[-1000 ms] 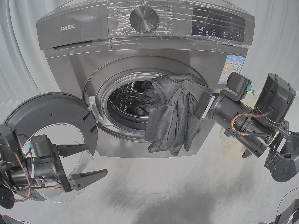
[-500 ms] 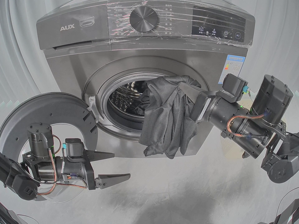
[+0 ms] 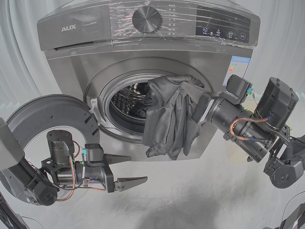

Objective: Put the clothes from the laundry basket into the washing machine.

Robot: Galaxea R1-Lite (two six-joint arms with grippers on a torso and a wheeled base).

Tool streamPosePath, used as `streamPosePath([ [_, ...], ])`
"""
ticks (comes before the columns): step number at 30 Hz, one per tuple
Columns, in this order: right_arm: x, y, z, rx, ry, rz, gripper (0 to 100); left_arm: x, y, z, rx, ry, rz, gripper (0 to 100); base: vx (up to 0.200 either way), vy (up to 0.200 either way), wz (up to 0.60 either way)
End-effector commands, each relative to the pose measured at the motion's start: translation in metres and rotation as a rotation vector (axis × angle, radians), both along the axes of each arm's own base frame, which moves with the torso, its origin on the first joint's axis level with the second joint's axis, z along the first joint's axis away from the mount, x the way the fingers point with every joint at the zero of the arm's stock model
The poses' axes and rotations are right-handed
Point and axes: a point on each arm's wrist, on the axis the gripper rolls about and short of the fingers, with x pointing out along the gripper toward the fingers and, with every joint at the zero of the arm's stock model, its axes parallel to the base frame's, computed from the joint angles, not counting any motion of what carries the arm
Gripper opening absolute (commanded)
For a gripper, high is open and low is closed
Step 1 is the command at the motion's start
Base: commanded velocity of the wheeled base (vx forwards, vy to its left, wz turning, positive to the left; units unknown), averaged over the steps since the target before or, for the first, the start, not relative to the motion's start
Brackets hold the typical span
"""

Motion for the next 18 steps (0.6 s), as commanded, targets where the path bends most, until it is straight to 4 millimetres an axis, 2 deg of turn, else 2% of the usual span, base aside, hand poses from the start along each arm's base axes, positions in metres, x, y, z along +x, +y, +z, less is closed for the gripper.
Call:
streamPosePath([
  [1,0.000,0.004,-0.004,-0.010,0.009,0.010,0,0.014,-0.011,-0.021,-0.015,0.048,-0.001,100,0.000,0.000,0.00],
  [11,0.001,0.008,-0.006,-0.006,0.000,0.017,0,0.026,-0.026,-0.028,-0.092,0.068,-0.003,100,0.000,0.000,0.00],
  [18,0.001,0.008,-0.006,-0.007,0.002,0.015,0,0.025,-0.037,-0.020,-0.151,0.071,-0.030,100,0.000,0.000,0.00],
])
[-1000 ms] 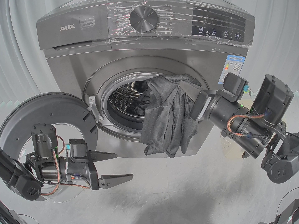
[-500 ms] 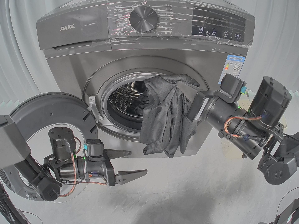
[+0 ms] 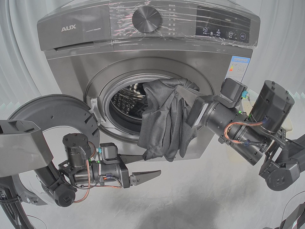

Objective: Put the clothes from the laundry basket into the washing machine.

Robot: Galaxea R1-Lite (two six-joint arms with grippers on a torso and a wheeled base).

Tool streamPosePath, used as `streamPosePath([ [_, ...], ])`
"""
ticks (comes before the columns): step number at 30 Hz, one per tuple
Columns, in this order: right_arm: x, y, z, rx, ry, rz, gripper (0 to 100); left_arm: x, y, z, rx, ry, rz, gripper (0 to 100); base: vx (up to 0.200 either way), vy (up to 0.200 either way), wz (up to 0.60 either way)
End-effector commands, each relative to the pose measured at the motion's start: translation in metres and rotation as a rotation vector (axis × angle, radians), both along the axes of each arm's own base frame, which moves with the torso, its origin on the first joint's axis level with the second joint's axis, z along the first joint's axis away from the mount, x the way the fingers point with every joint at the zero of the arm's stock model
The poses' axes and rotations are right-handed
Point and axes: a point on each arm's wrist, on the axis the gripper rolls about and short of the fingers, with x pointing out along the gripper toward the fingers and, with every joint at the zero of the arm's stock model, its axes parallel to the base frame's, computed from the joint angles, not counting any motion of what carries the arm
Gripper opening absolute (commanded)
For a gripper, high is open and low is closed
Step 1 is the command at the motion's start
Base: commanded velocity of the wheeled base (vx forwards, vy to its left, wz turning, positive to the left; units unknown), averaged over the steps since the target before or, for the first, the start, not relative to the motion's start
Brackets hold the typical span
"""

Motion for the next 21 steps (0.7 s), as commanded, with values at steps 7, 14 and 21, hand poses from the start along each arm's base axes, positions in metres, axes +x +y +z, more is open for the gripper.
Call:
streamPosePath([
  [7,0.000,0.000,-0.002,-0.002,0.004,0.001,0,-0.001,-0.014,0.018,-0.121,-0.051,-0.026,100,0.000,0.000,0.00],
  [14,0.000,0.000,-0.002,-0.001,0.003,0.001,0,0.005,-0.019,0.010,-0.112,-0.046,-0.013,100,0.000,0.000,0.00],
  [21,-0.001,-0.001,-0.001,0.006,-0.006,-0.001,0,0.019,-0.022,0.001,-0.081,-0.103,0.053,100,0.000,0.000,0.00],
])
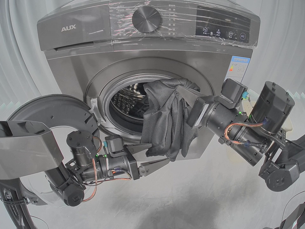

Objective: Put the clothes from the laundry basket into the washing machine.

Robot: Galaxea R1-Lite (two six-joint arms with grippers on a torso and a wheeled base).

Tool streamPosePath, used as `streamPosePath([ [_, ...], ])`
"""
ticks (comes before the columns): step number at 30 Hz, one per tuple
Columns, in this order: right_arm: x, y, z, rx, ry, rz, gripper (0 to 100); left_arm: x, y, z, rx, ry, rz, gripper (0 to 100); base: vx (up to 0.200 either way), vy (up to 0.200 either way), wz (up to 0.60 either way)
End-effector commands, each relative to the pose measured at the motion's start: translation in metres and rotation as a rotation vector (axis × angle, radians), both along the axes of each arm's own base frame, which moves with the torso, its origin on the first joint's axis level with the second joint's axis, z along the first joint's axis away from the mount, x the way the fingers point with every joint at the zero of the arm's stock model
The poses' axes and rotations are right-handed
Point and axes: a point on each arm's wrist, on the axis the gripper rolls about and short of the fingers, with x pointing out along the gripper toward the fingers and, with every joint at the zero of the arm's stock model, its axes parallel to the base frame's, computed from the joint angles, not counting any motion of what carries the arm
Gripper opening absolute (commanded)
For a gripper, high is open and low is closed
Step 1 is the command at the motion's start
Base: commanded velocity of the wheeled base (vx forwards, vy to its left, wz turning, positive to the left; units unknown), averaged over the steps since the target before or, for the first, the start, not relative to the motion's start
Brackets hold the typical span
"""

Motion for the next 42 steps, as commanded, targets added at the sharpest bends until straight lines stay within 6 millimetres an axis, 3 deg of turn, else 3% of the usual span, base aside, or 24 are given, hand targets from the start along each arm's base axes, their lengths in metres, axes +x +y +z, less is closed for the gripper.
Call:
streamPosePath([
  [1,0.000,0.000,0.000,0.002,-0.002,-0.001,0,0.008,0.000,-0.008,0.013,-0.003,0.023,100,0.000,0.000,0.00],
  [12,0.000,0.000,-0.001,-0.004,0.001,-0.001,0,0.014,0.006,-0.008,0.019,-0.014,0.061,100,0.000,0.000,0.00],
  [21,0.002,0.003,-0.005,-0.007,0.002,0.002,0,0.024,-0.010,-0.009,-0.001,-0.043,0.049,100,0.000,0.000,0.00],
  [32,0.007,0.001,-0.006,-0.009,0.003,-0.020,0,-0.009,-0.015,0.017,-0.037,-0.051,-0.032,100,0.000,0.000,0.00],
  [42,0.017,0.006,-0.010,-0.013,0.008,-0.037,0,-0.020,-0.020,0.027,-0.058,-0.049,-0.071,100,0.000,0.000,0.00],
])
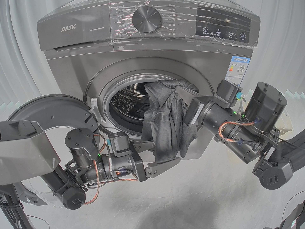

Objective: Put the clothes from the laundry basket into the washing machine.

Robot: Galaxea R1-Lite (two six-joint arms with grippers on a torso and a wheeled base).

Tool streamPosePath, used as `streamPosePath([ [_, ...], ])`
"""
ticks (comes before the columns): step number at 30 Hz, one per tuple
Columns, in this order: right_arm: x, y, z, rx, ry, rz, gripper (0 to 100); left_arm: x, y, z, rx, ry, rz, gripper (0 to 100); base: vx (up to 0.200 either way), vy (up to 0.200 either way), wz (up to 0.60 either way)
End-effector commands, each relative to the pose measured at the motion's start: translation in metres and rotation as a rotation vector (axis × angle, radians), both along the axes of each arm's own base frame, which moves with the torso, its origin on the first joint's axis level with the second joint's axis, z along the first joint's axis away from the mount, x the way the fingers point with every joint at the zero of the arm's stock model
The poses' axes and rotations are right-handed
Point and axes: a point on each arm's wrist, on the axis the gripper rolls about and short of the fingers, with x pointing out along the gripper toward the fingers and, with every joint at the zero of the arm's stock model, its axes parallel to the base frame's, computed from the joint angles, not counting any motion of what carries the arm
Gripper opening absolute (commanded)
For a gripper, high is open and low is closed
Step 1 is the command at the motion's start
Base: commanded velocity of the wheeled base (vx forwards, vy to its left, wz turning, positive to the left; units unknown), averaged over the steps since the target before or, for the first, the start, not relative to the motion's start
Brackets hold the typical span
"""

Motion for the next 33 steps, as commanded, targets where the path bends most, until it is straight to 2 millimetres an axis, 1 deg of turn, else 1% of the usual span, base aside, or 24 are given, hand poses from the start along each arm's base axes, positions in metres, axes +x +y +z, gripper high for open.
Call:
streamPosePath([
  [1,0.004,0.004,-0.003,-0.003,0.004,-0.001,0,-0.005,-0.005,0.004,-0.007,-0.011,-0.021,100,0.000,0.000,0.00],
  [4,0.005,0.004,-0.003,-0.002,0.003,-0.001,0,-0.004,-0.008,0.001,-0.004,-0.007,-0.024,100,0.000,0.000,0.00],
  [8,0.004,0.003,-0.003,-0.002,0.003,-0.001,0,0.006,-0.014,-0.009,0.008,-0.003,0.000,100,0.000,0.000,0.00],
  [10,0.003,0.003,-0.002,0.001,0.002,0.000,0,0.011,-0.013,-0.011,0.009,-0.006,0.043,100,0.000,0.000,0.00],
  [13,0.002,0.003,-0.001,0.000,0.001,0.000,0,0.014,-0.013,-0.012,0.012,-0.011,0.086,100,0.000,0.000,0.00],
  [16,0.002,0.003,-0.002,-0.001,0.002,0.002,0,0.018,-0.008,-0.012,0.014,-0.016,0.123,100,0.000,0.000,0.00],
  [20,0.002,0.003,-0.002,-0.002,0.003,0.002,0,0.023,-0.001,-0.013,0.033,-0.048,0.150,100,0.000,0.000,0.00],
  [25,0.002,0.004,-0.002,-0.001,0.002,0.005,0,0.025,-0.002,-0.014,0.032,-0.053,0.152,100,0.000,0.000,0.00],
  [29,0.001,0.005,-0.002,-0.002,0.003,0.008,0,0.031,-0.012,-0.017,0.028,-0.061,0.177,100,0.000,0.000,0.00],
  [33,0.001,0.005,-0.003,-0.004,0.005,0.009,0,0.043,-0.025,-0.025,0.025,-0.087,0.236,100,0.000,0.000,0.00],
])
